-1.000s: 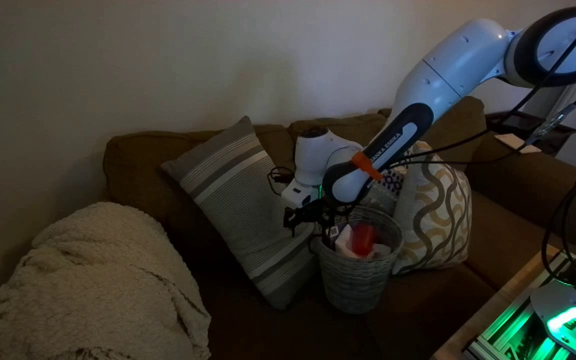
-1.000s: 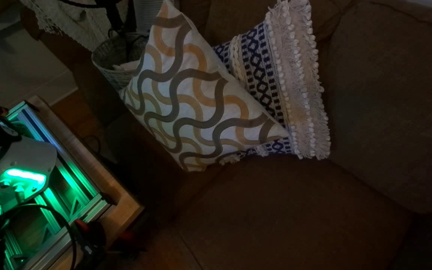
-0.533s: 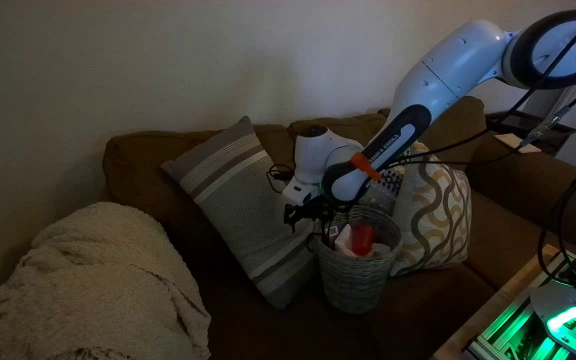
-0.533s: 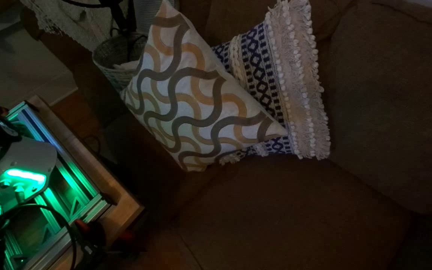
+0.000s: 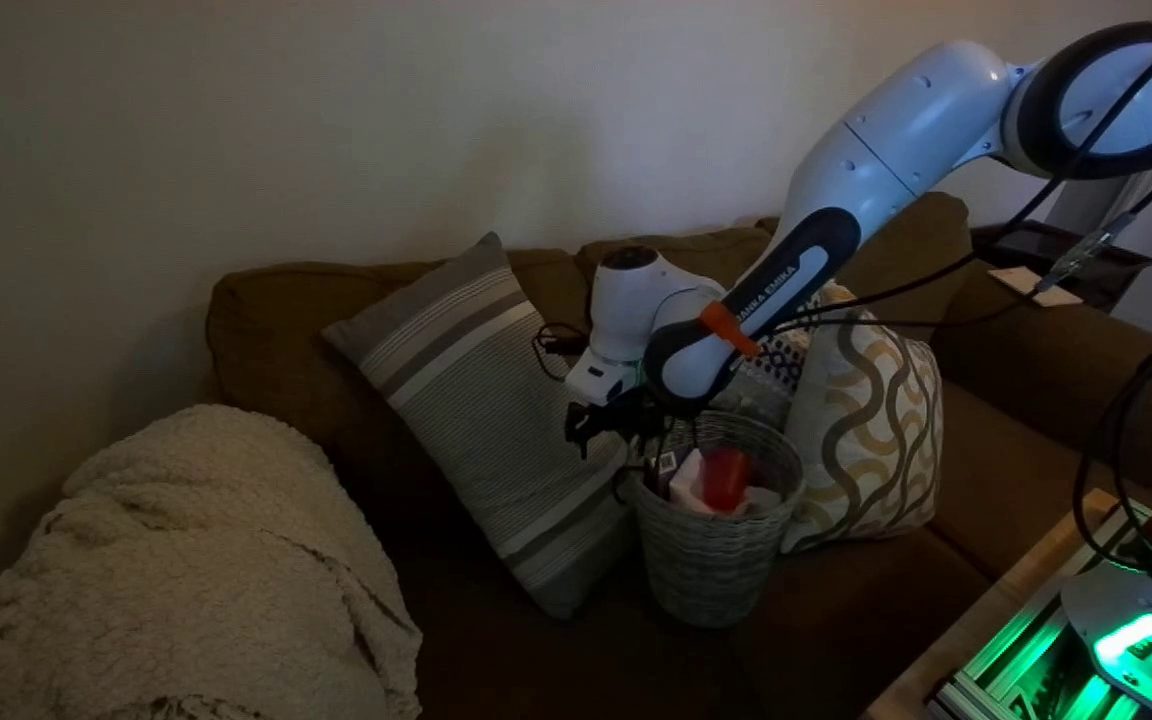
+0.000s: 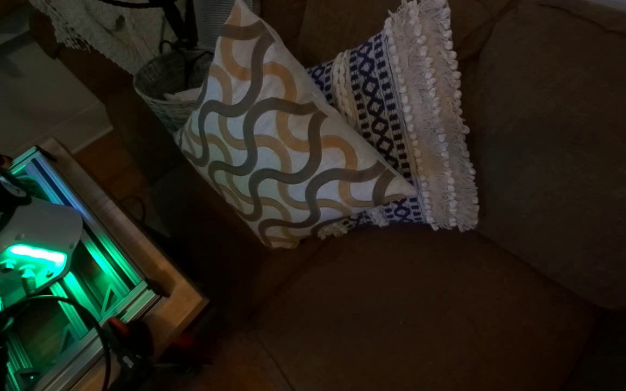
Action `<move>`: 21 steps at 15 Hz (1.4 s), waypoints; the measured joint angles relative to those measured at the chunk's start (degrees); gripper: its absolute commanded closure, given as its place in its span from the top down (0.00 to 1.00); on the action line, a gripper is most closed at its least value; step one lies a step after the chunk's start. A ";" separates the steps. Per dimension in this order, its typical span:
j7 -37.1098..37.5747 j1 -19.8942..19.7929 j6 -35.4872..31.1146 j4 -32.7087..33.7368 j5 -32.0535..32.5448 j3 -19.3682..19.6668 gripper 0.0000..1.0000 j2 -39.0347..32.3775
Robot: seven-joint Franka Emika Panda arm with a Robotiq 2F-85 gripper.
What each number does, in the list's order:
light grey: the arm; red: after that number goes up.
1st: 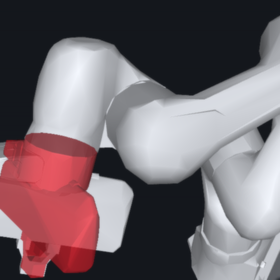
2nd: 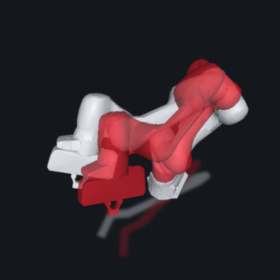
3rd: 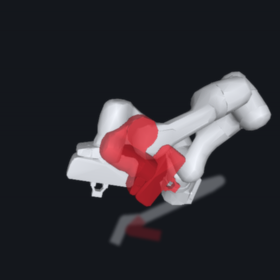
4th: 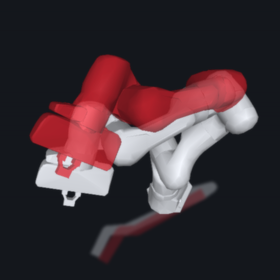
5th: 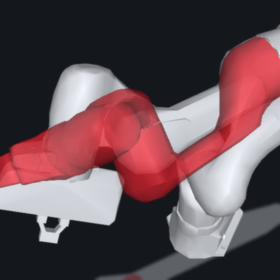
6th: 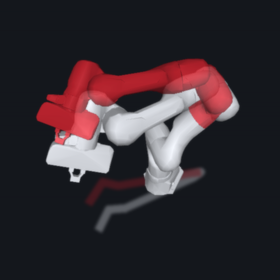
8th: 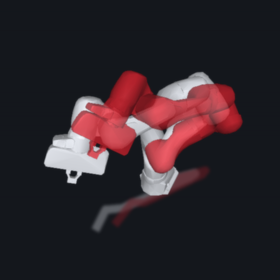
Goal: Move the basket to the left
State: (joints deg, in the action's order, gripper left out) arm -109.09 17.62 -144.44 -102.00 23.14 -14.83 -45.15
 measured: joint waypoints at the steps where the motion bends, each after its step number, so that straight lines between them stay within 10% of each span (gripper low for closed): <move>1: 0.00 0.20 0.00 -0.01 0.00 0.03 1.00 -0.63; 3: 0.03 0.70 -0.01 0.01 0.00 0.35 1.00 -1.86; 5: 0.20 1.13 -0.13 0.05 0.05 0.83 0.74 -2.81; 16: -11.66 1.67 9.66 0.50 0.34 -2.47 0.00 -3.81; 21: -15.19 1.67 13.79 -0.15 0.33 -2.76 0.04 -1.12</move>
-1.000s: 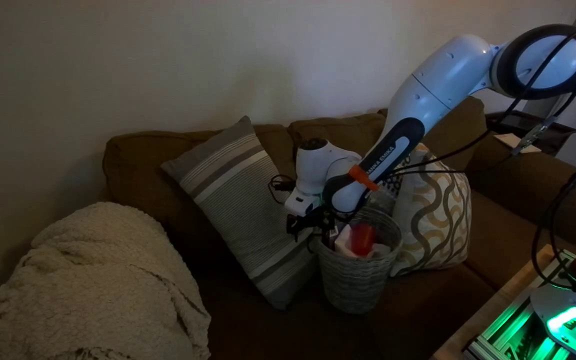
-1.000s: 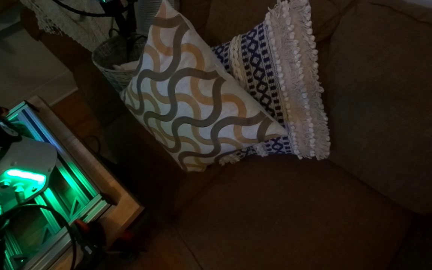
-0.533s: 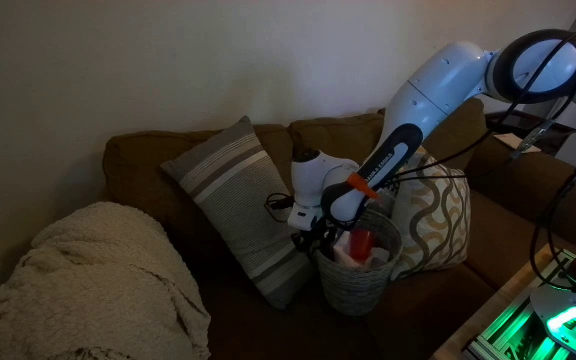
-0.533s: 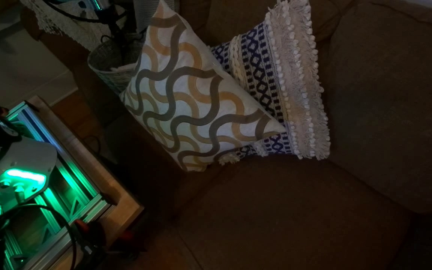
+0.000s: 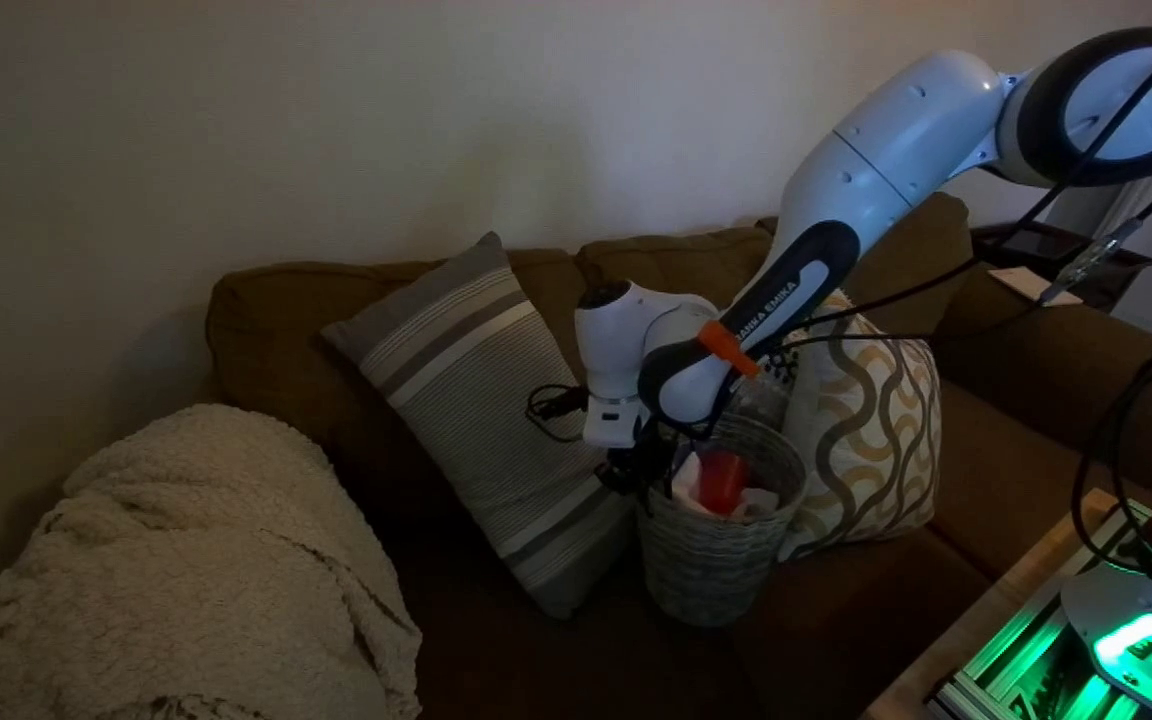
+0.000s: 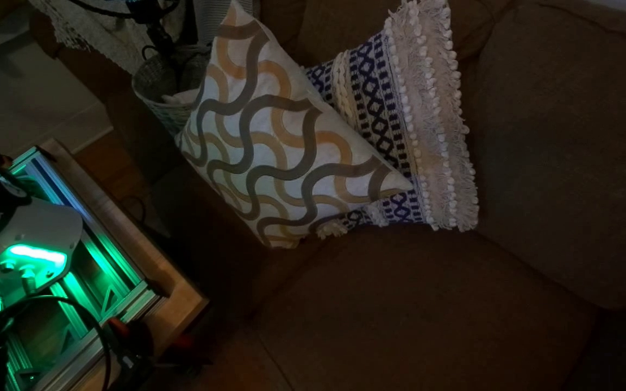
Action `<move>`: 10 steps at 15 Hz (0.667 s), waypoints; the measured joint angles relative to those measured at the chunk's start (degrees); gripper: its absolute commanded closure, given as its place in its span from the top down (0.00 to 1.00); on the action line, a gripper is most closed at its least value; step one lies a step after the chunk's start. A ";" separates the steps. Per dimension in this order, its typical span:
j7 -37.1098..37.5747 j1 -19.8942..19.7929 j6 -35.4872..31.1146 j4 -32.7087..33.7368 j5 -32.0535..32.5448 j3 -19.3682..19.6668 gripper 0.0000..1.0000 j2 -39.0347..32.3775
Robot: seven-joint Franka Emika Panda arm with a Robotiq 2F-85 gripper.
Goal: Move the basket to the left
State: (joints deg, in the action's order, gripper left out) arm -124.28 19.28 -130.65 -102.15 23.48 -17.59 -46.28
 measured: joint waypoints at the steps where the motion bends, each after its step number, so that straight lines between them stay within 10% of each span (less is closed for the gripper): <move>1: -0.19 0.03 0.19 -0.18 0.00 -0.01 0.04 0.23; 10: 0.02 1.37 0.63 -3.32 -0.74 -3.49 0.04 6.33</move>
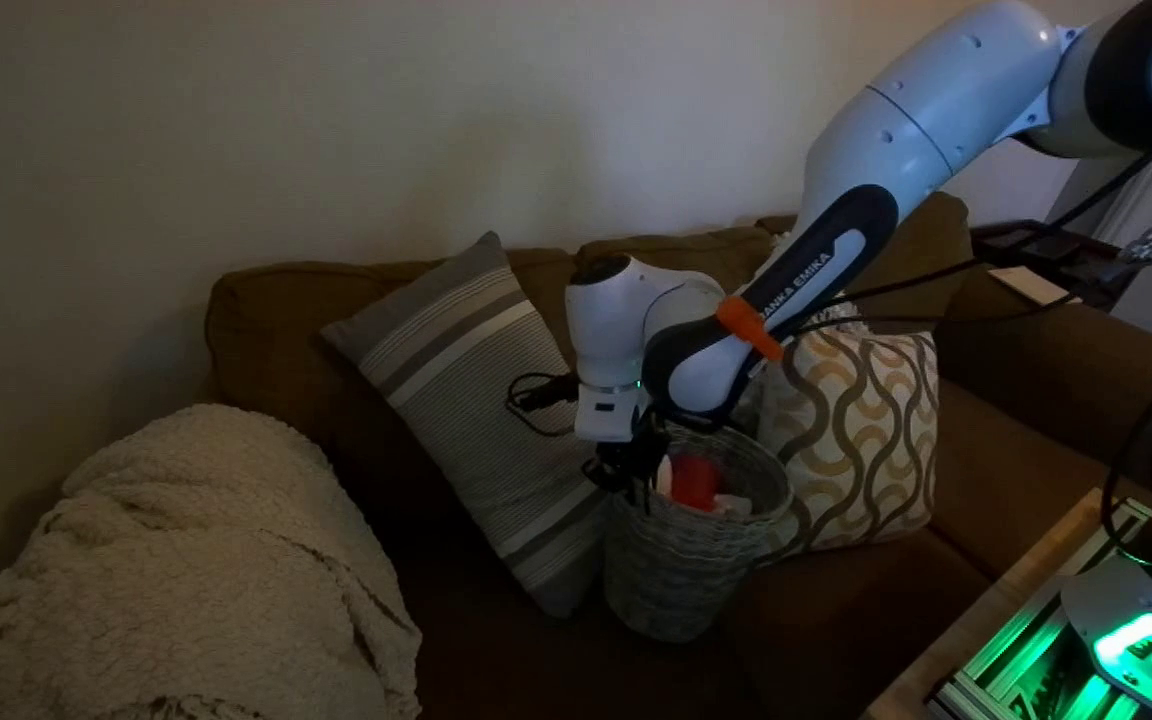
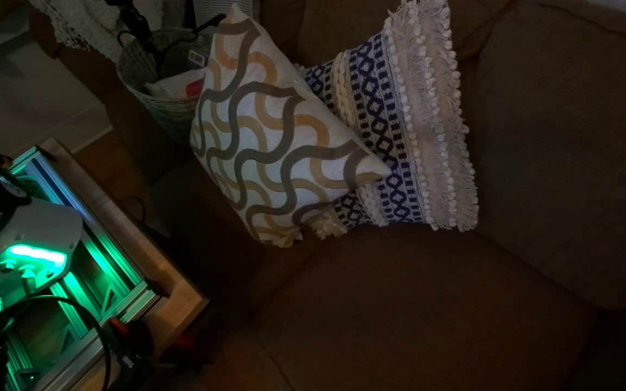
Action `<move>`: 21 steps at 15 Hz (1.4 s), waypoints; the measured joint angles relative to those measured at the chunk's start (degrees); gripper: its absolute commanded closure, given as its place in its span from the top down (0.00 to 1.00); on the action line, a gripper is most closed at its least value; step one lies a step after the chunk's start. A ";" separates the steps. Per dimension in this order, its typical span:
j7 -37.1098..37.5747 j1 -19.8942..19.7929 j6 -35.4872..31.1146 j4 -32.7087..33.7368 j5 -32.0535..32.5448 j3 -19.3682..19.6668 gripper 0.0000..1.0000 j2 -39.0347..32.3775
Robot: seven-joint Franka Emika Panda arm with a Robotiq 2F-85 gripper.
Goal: Move the basket to the left
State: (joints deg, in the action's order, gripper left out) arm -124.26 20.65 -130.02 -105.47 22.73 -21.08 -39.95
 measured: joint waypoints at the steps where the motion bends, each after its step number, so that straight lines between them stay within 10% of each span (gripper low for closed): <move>1: 0.75 0.76 0.03 -0.30 -0.48 -1.07 0.04 1.22; 6: 9.25 9.00 0.55 2.66 -0.78 -4.08 0.04 5.10; 13: 22.69 28.52 14.84 21.71 10.54 3.93 0.03 -2.07; 21: 19.42 28.66 8.09 34.44 9.36 5.87 0.03 -15.11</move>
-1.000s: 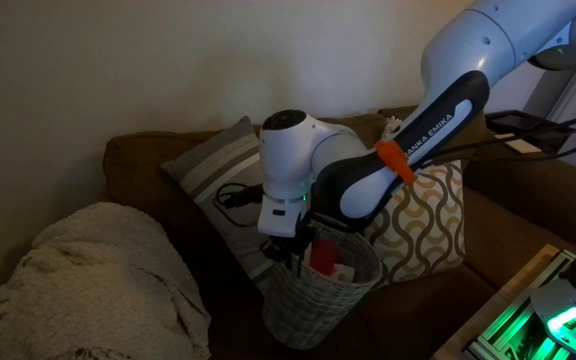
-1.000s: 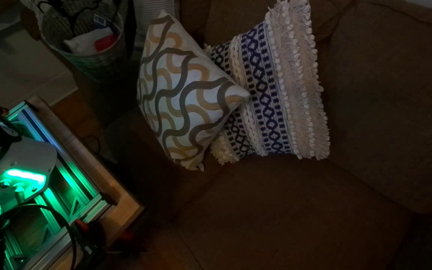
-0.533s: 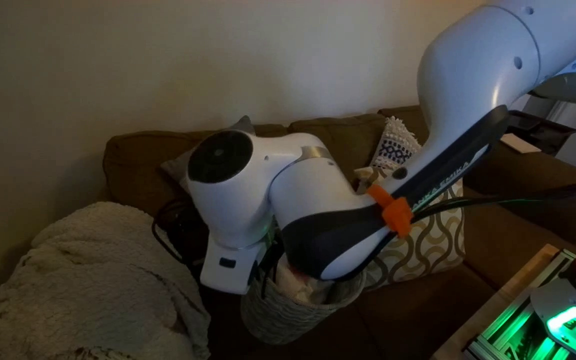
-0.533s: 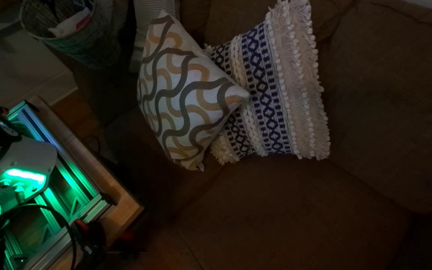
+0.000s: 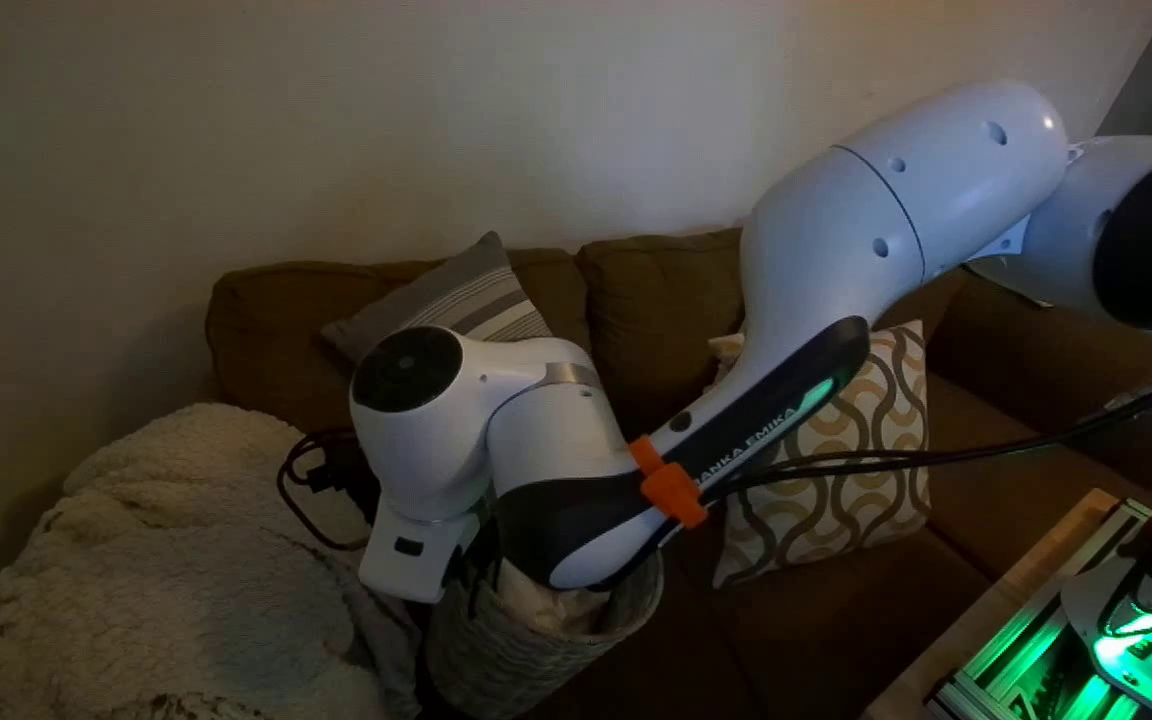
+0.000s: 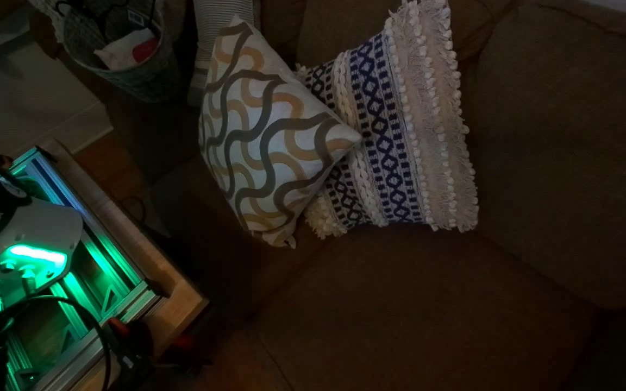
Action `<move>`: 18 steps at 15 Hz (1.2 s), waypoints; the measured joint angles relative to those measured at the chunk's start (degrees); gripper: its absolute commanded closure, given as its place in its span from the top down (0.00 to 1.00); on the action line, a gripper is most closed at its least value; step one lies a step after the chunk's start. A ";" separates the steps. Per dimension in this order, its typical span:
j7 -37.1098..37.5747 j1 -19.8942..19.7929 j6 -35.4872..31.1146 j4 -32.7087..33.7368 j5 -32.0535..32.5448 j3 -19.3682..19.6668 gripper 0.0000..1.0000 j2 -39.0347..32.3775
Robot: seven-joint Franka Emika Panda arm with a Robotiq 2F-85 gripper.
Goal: Move the basket to the left
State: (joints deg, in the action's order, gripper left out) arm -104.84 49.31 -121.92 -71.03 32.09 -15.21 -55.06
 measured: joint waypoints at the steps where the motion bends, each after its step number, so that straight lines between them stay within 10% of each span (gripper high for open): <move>1: 0.02 0.14 -0.03 -0.17 -0.13 0.19 0.03 -0.34; 6: -0.85 2.58 -0.03 1.47 -0.36 0.66 0.03 -4.69; 7: -0.92 3.77 -0.03 2.57 0.25 1.35 0.32 -5.40; 18: 2.01 10.32 1.23 16.90 3.30 11.78 1.00 -11.55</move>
State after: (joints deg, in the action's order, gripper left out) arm -102.83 59.63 -120.69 -54.14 35.40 -3.43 -66.61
